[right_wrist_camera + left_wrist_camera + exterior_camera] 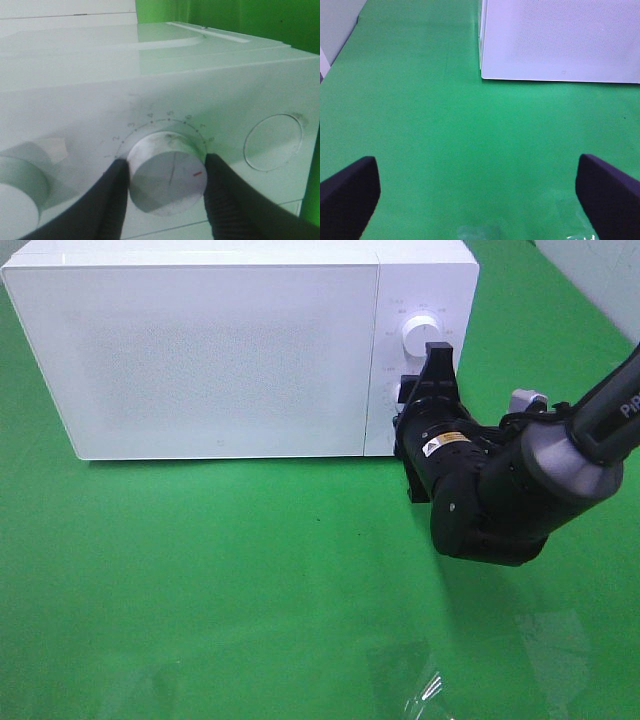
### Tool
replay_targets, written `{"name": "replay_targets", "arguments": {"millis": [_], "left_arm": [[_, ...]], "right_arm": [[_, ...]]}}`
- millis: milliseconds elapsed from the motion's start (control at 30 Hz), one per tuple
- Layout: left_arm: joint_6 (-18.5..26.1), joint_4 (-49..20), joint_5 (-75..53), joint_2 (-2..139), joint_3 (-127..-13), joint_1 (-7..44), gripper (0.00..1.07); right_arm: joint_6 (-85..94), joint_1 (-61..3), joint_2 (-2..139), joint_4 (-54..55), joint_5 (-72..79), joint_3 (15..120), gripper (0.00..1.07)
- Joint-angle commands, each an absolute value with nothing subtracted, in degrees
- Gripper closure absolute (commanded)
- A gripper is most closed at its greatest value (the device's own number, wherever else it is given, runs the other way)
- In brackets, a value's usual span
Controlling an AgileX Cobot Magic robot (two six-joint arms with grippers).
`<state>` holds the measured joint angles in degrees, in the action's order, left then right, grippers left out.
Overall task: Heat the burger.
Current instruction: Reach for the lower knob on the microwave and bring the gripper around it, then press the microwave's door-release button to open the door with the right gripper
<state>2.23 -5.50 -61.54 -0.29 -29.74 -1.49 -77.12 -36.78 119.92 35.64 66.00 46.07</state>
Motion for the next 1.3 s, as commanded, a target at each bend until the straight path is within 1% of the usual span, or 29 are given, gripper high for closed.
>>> {"name": "replay_targets", "arguments": {"millis": [33,67,133,167,200,233,267,300,333,500,567,600,633,667,700,800,833,867,900,933,967,1000,1033,1067,1100,1133,1233,1300], "left_arm": [[2.0,-5.7,-61.2,-1.2,-29.6,-1.7,0.08],[2.0,-5.7,-61.2,-1.2,-29.6,-1.7,0.08],[2.0,-5.7,-61.2,-1.2,-29.6,-1.7,0.08],[2.0,-5.7,-61.2,-1.2,-29.6,-1.7,0.08],[2.0,-5.7,-61.2,-1.2,-29.6,-1.7,0.08],[2.0,-5.7,-61.2,-1.2,-29.6,-1.7,0.08],[2.0,-5.7,-61.2,-1.2,-29.6,-1.7,0.08],[2.0,-5.7,-61.2,-1.2,-29.6,-1.7,0.08],[2.0,-5.7,-61.2,-1.2,-29.6,-1.7,0.08],[2.0,-5.7,-61.2,-1.2,-29.6,-1.7,0.08],[2.0,-5.7,-61.2,-1.2,-29.6,-1.7,0.08],[2.0,-5.7,-61.2,-1.2,-29.6,-1.7,0.08],[2.0,-5.7,-61.2,-1.2,-29.6,-1.7,0.08],[2.0,-5.7,-61.2,-1.2,-29.6,-1.7,0.08],[2.0,-5.7,-61.2,-1.2,-29.6,-1.7,0.08],[2.0,-5.7,-61.2,-1.2,-29.6,-1.7,0.08],[2.0,-5.7,-61.2,-1.2,-29.6,-1.7,0.08],[2.0,-5.7,-61.2,-1.2,-29.6,-1.7,0.08],[2.0,-5.7,-61.2,-1.2,-29.6,-1.7,0.08],[2.0,-5.7,-61.2,-1.2,-29.6,-1.7,0.08],[2.0,-5.7,-61.2,-1.2,-29.6,-1.7,0.08],[2.0,-5.7,-61.2,-1.2,-29.6,-1.7,0.08],[2.0,-5.7,-61.2,-1.2,-29.6,-1.7,0.08],[2.0,-5.7,-61.2,-1.2,-29.6,-1.7,0.08],[2.0,-5.7,-61.2,-1.2,-29.6,-1.7,0.08],[2.0,-5.7,-61.2,-1.2,-29.6,-1.7,0.08],[2.0,-5.7,-61.2,-1.2,-29.6,-1.7,0.08],[2.0,-5.7,-61.2,-1.2,-29.6,-1.7,0.08]], "right_arm": [[-75.7,-37.0,118.8,36.3,82.2,47.8,0.71],[-75.7,-37.0,118.8,36.3,82.2,47.8,0.71],[-74.7,-37.0,118.8,37.3,82.2,47.8,0.49],[-74.7,-37.0,118.8,37.3,82.2,47.8,0.49],[-74.3,-37.0,118.8,37.4,81.9,47.7,0.41],[-74.3,-37.0,118.8,37.4,81.9,47.7,0.41],[-74.2,-37.0,118.7,37.3,81.7,47.6,0.37],[-74.2,-37.0,118.7,37.3,81.7,47.6,0.37],[-73.4,-37.0,118.3,36.8,81.3,46.9,0.34],[-70.9,-38.5,116.5,35.6,77.1,44.5,0.34],[-66.8,-39.9,114.0,34.5,73.1,41.3,0.34],[-66.8,-39.9,114.0,34.5,73.1,41.3,0.34],[-63.7,-40.0,112.0,32.8,69.2,39.9,0.34],[-63.7,-40.0,112.0,32.8,69.2,39.9,0.34],[-59.5,-40.2,109.8,31.4,63.0,38.9,0.34],[-56.7,-40.2,108.5,31.1,59.6,38.5,0.34],[-49.8,-40.2,106.2,31.1,53.3,38.2,0.34],[-49.8,-40.2,106.2,31.1,53.3,38.2,0.34],[-39.5,-40.2,102.6,31.2,45.3,38.2,0.34],[-39.5,-40.2,102.6,31.2,45.3,38.2,0.34],[-36.8,-40.2,101.3,31.3,43.0,38.2,0.34],[-30.3,-40.2,98.7,31.6,37.9,38.2,0.34],[-30.3,-40.2,98.7,31.6,37.9,38.2,0.34],[-24.4,-40.1,96.5,31.6,33.0,38.2,0.34],[-24.4,-40.1,96.5,31.6,33.0,38.2,0.34],[-19.8,-39.0,94.6,31.5,28.7,38.2,0.34],[-17.5,-38.5,93.6,31.5,26.5,38.2,0.34],[-9.2,-35.2,90.2,31.1,18.7,38.2,0.34]]}}
